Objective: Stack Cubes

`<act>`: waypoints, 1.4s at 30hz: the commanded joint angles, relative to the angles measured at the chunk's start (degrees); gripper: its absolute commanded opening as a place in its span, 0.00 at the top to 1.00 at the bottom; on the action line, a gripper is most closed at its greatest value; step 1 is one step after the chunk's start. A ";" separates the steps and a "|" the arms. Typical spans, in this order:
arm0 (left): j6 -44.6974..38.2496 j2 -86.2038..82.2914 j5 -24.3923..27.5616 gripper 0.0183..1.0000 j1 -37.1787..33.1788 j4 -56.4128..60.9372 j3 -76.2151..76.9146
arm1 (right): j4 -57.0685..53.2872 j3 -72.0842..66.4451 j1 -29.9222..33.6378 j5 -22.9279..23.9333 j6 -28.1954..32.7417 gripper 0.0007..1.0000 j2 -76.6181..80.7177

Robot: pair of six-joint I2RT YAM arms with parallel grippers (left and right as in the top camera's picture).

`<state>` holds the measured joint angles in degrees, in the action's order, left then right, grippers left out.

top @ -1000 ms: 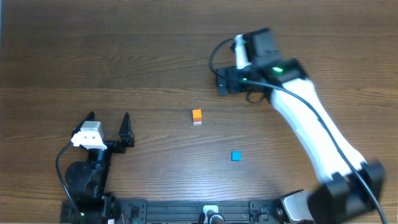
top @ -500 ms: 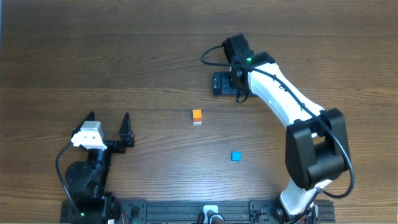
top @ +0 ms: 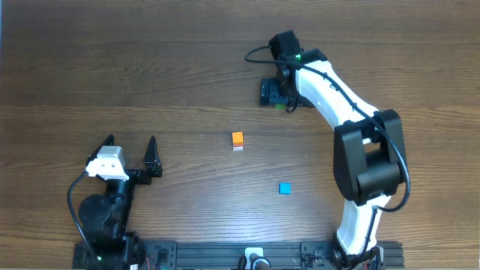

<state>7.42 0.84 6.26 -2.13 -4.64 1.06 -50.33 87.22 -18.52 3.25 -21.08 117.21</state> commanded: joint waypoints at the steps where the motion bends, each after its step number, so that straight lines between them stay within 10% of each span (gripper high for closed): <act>1: -1.01 -0.50 0.76 0.00 -0.39 0.15 -0.31 | -0.94 2.21 -0.57 1.36 0.13 0.01 1.88; 19: -1.01 -0.50 0.76 0.01 -0.39 0.13 -0.31 | 1.27 2.32 -0.79 1.11 1.66 0.11 4.79; 29: -1.01 -0.50 0.76 0.00 -0.39 0.15 -0.31 | 1.53 2.32 -0.81 0.68 1.88 0.44 4.81; 42: -1.01 -0.50 0.76 0.00 -0.39 0.15 -0.31 | 1.29 2.29 -1.09 0.63 1.88 0.58 4.81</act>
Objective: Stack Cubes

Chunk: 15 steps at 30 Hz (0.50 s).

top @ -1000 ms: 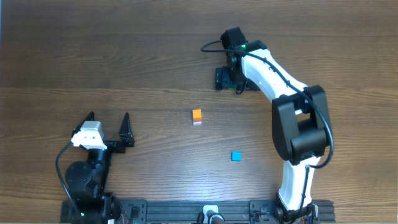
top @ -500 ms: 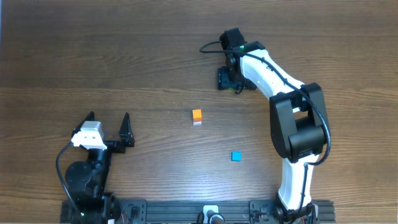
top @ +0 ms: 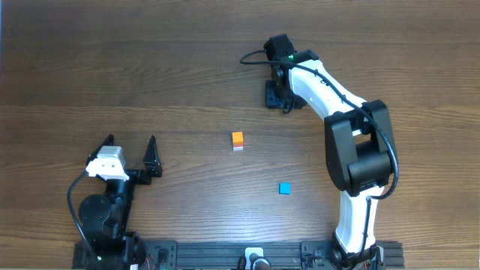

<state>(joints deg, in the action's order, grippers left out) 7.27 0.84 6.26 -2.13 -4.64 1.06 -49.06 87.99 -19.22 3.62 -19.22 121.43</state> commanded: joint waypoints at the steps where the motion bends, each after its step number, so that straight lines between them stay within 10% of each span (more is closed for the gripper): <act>1: -0.85 -0.50 0.76 0.00 -0.39 0.15 -0.31 | 0.00 1.53 -0.39 0.24 0.02 0.59 0.59; 15: -0.85 -0.50 0.76 0.00 -0.39 0.15 -0.31 | 0.02 1.53 -0.68 -0.76 0.07 0.77 0.59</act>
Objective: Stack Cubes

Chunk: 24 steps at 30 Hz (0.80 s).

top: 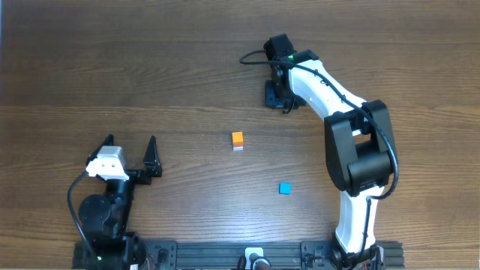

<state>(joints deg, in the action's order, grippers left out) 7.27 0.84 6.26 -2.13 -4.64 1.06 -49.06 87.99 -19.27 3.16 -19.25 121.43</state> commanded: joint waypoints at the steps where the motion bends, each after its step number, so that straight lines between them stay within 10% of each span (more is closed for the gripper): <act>1: -0.85 -0.50 0.76 0.00 -0.39 0.13 -0.31 | 0.02 1.53 -0.66 -0.31 0.09 0.77 0.59; 16: -0.85 -0.50 0.76 0.00 -0.39 0.13 -0.31 | -12.00 8.98 -3.58 -0.26 -0.02 0.93 -6.16; 24: -0.87 -0.50 0.76 0.00 -0.39 0.15 -0.31 | -21.94 10.38 -15.47 -0.31 -6.23 0.95 -14.62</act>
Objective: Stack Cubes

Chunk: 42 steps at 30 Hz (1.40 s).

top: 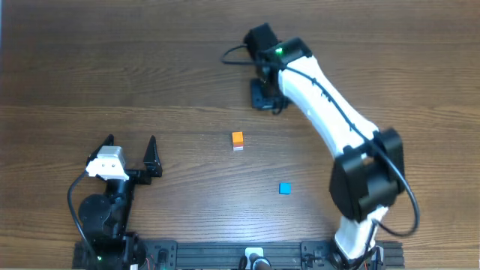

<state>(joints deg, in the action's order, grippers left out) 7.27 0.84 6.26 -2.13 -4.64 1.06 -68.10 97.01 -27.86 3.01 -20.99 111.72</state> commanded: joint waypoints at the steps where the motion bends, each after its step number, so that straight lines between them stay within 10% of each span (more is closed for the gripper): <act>1: -0.85 -0.50 0.76 0.00 -0.39 0.15 -0.31 | -3.69 1.36 -8.74 -0.15 -5.51 0.96 -5.40; 10: -0.85 -0.50 0.76 0.00 -0.39 0.15 -0.31 | -7.15 1.31 -19.80 -0.98 -15.06 0.98 -5.62; 42: -0.85 -0.50 0.76 0.00 -0.39 0.15 -0.31 | -3.23 -1.57 -15.54 -1.90 -15.17 0.99 0.83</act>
<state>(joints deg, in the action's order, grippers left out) 7.27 0.84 6.26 -2.13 -4.64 1.06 -71.59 95.53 -43.90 1.41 -36.36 111.92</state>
